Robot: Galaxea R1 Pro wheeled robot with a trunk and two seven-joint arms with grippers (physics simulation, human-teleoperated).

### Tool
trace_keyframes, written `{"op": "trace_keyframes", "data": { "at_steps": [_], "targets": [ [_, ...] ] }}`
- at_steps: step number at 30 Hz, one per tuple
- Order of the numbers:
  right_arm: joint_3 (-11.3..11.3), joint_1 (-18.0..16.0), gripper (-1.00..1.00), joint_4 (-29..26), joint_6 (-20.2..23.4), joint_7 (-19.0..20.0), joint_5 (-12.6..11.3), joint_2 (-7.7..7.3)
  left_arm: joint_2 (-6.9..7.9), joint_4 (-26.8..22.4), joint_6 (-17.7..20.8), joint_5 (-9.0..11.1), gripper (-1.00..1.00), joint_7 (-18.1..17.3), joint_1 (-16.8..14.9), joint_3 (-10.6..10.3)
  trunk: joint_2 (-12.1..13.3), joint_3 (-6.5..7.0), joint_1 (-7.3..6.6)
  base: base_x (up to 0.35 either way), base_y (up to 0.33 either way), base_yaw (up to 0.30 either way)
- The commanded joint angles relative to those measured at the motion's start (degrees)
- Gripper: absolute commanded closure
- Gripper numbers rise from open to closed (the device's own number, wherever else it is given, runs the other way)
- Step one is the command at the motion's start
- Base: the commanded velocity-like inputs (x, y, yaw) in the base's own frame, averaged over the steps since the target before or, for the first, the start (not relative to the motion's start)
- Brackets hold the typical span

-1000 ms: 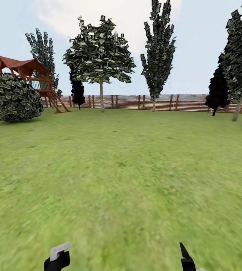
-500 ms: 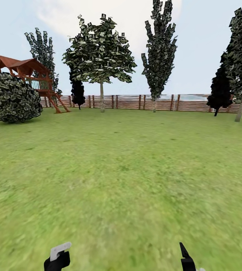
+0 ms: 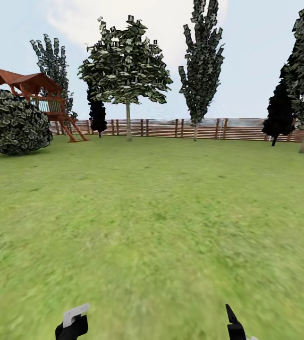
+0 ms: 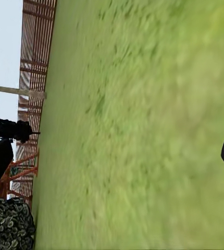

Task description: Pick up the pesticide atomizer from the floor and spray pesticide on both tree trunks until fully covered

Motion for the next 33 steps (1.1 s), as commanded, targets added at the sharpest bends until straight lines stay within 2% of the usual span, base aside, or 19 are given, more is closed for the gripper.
{"op": "trace_keyframes", "data": {
  "at_steps": [1, 33],
  "targets": [
    [0.0, 0.0, -1.0, 0.0, 0.0, 0.0, 0.0, 0.0, 0.0, 0.0, 0.0, -0.02, 1.0, 0.0, 0.0, -0.01, 0.0, 0.0, 0.0, 0.323, 0.118, 0.0],
    [0.0, 0.0, -1.0, -0.04, 0.0, -0.01, 0.0, 0.0, 0.0, 0.0, 0.0, -0.02, 1.0, 0.03, 0.0, 0.0, 0.0, 0.0, 0.0, 0.322, 0.118, 0.0]
  ]
}}
